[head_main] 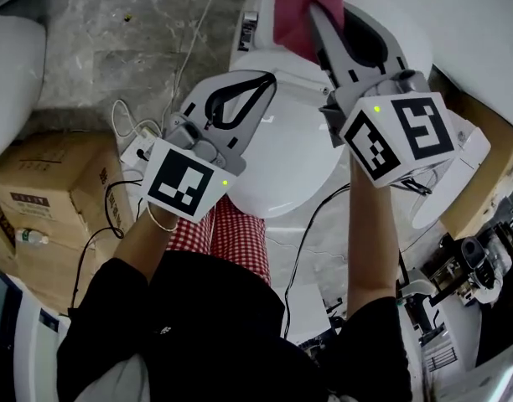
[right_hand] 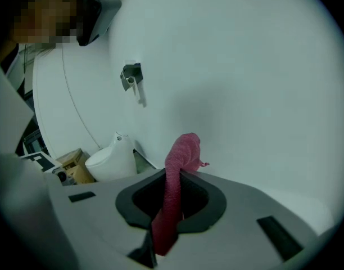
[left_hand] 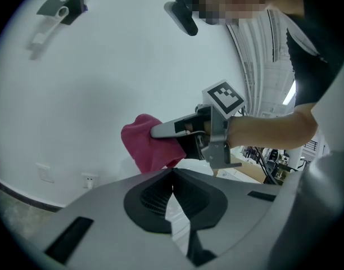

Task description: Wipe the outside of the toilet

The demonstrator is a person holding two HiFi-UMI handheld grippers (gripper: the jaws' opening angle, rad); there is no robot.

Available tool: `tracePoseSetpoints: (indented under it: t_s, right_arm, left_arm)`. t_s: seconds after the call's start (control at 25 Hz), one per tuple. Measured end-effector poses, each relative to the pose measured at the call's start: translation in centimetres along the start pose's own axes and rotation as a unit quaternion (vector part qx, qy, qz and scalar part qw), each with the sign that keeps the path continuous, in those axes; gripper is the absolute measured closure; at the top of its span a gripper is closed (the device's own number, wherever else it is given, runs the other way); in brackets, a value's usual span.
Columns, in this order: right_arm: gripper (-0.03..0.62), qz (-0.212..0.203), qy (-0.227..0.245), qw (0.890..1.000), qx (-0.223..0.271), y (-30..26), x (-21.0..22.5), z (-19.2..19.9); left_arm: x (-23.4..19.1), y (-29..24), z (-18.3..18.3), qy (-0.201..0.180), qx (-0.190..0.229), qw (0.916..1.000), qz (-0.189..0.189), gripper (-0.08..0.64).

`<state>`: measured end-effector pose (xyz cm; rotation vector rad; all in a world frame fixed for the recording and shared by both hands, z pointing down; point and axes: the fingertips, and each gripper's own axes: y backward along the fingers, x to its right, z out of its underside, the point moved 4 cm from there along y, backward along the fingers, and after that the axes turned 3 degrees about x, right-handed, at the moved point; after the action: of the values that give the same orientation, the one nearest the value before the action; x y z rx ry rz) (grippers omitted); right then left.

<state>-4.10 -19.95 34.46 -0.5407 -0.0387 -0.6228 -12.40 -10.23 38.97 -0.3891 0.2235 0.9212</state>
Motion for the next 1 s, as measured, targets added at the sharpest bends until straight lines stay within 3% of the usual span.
tracePoseSetpoints:
  t_s: [0.2,0.44,0.64,1.0]
  right_arm:
    - [0.538,-0.025,0.025,0.996,-0.079,-2.4,-2.1,3.9]
    - [0.538,0.019,0.078,0.988,-0.133,-2.8,-1.1,6.0]
    - [0.538,0.035,0.102,0.983,-0.148,-2.2,-0.7,6.6]
    - [0.538,0.050,0.078,0.988,-0.122,-0.4,0.8,6.9]
  left_arm:
    - [-1.0,0.6,-0.2,0.002,0.002,0.9999,-0.010,0.551]
    - [-1.0,0.5,0.3,0.007,-0.005,0.9999,-0.006,0.551]
    - [-0.7,0.3,0.4,0.002,-0.005,1.0000,0.000,0.551]
    - [0.9,-1.0,0.7,-0.015,-0.022,0.9994,0.021,0.551]
